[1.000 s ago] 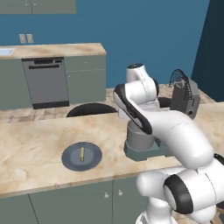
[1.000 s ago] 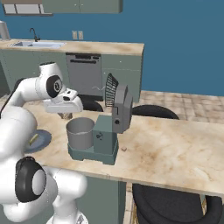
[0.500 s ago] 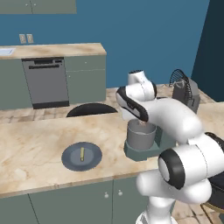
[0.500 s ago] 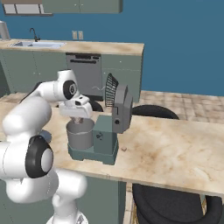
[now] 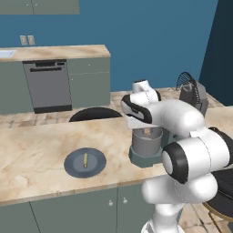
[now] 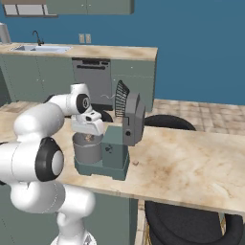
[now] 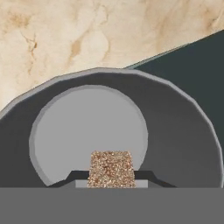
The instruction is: Add butter and sugar cubes to the stand mixer bowl and then turn on the stand mixer to begin making frosting.
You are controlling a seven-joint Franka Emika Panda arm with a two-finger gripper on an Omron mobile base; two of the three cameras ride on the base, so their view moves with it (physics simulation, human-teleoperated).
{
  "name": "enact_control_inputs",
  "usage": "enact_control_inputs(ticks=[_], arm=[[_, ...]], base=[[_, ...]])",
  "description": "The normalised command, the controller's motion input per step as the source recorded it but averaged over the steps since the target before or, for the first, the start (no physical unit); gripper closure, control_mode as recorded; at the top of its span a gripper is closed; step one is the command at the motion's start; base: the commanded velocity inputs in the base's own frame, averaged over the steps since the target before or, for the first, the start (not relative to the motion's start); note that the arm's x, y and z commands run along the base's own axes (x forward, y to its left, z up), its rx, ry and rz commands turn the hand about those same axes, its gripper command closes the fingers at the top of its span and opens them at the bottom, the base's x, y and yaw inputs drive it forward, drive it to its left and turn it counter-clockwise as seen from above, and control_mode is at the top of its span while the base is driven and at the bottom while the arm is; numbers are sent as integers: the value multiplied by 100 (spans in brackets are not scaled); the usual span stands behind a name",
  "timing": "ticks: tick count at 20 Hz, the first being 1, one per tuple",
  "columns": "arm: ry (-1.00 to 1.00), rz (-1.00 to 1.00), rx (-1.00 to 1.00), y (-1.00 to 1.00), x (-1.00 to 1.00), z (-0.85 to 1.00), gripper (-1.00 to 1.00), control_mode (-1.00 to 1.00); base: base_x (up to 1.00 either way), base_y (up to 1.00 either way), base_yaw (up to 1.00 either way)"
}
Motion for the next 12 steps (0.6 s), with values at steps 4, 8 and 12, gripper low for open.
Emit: enact_control_inputs(ticks=[4, 8, 12], arm=[[0, -9, -1, 0, 8, -29, 100, -100], [0, -10, -2, 0, 0, -13, -100, -100], [-6, -4, 0, 0, -35, 24, -100, -100]], base=[[0, 0, 0], [0, 0, 0], [0, 0, 0]])
